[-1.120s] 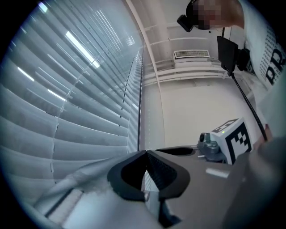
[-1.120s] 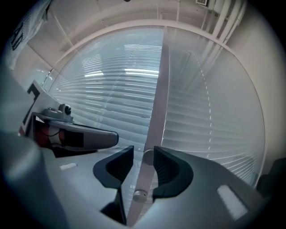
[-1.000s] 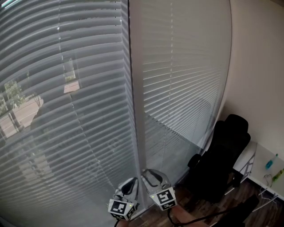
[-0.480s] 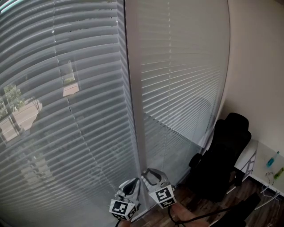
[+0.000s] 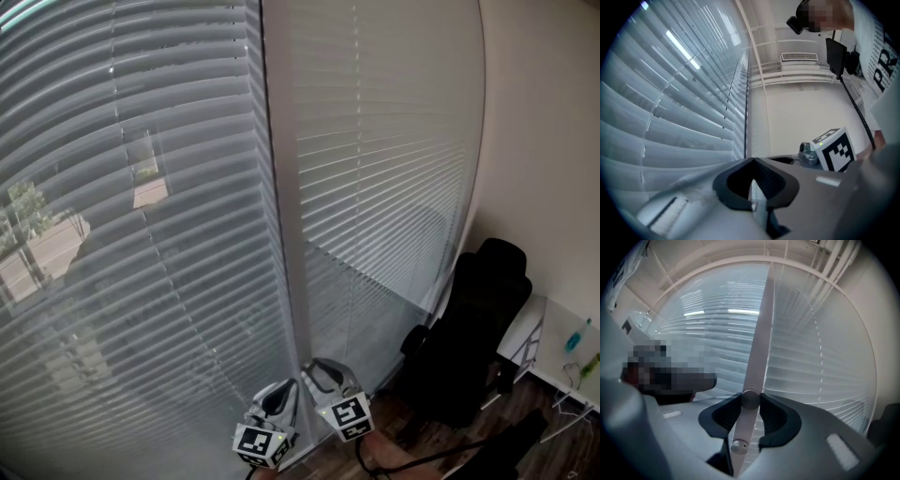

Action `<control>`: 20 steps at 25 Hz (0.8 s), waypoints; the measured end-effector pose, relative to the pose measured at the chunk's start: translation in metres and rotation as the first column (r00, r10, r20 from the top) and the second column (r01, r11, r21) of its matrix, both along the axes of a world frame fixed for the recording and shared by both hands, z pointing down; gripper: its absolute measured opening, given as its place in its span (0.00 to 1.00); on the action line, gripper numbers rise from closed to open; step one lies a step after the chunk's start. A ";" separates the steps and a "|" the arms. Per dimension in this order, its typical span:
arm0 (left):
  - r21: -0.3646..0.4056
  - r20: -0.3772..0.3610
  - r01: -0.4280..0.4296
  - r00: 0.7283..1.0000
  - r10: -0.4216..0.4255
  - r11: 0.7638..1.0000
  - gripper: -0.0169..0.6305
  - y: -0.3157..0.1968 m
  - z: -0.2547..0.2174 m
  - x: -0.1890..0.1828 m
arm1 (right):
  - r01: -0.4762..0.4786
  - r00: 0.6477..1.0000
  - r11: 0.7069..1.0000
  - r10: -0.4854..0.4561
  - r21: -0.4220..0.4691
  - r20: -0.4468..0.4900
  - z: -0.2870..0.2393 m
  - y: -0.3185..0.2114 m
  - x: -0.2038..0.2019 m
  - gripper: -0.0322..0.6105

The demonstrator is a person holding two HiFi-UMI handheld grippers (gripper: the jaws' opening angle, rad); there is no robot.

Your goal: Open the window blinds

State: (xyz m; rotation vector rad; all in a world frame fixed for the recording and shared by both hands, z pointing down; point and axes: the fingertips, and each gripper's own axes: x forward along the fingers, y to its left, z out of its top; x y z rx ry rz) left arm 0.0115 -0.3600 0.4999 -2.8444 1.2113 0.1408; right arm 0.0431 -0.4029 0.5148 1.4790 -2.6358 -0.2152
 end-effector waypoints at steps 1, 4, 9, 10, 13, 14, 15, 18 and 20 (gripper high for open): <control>-0.001 0.000 -0.001 1.000 0.001 1.000 0.02 0.000 0.000 0.000 | -0.001 1.000 1.000 0.001 -0.005 0.007 0.000 0.000 0.000 0.26; -0.003 0.001 -0.003 1.000 0.003 1.000 0.02 0.000 0.001 0.000 | -0.003 0.999 1.000 0.004 -0.022 0.040 0.000 -0.001 0.000 0.26; -0.005 -0.002 -0.007 1.000 0.007 1.000 0.02 0.001 0.001 -0.001 | -0.007 0.989 0.997 0.018 -0.073 0.145 0.002 -0.003 0.004 0.26; -0.004 -0.003 -0.008 1.000 0.008 1.000 0.02 0.001 0.001 -0.002 | -0.005 0.985 0.997 0.019 -0.083 0.169 0.002 -0.003 0.004 0.26; -0.003 -0.003 -0.008 1.000 0.008 1.000 0.02 0.001 0.001 -0.003 | 0.000 0.973 0.994 0.025 -0.110 0.228 0.002 -0.004 0.005 0.26; -0.003 -0.003 -0.008 1.000 0.008 1.000 0.02 0.001 0.001 -0.004 | 0.001 0.969 0.993 0.028 -0.118 0.246 0.002 -0.004 0.005 0.26; -0.004 -0.003 -0.008 1.000 0.008 1.000 0.02 0.001 0.002 -0.004 | 0.003 0.964 0.992 0.031 -0.127 0.264 0.002 -0.004 0.005 0.26; -0.007 -0.006 -0.008 1.000 0.008 1.000 0.02 0.001 0.002 -0.005 | 0.014 0.946 0.988 0.036 -0.154 0.321 0.003 -0.005 0.006 0.26; -0.008 -0.005 -0.010 1.000 0.010 1.000 0.02 0.001 0.002 -0.005 | 0.020 0.936 0.986 0.039 -0.166 0.349 0.003 -0.005 0.006 0.26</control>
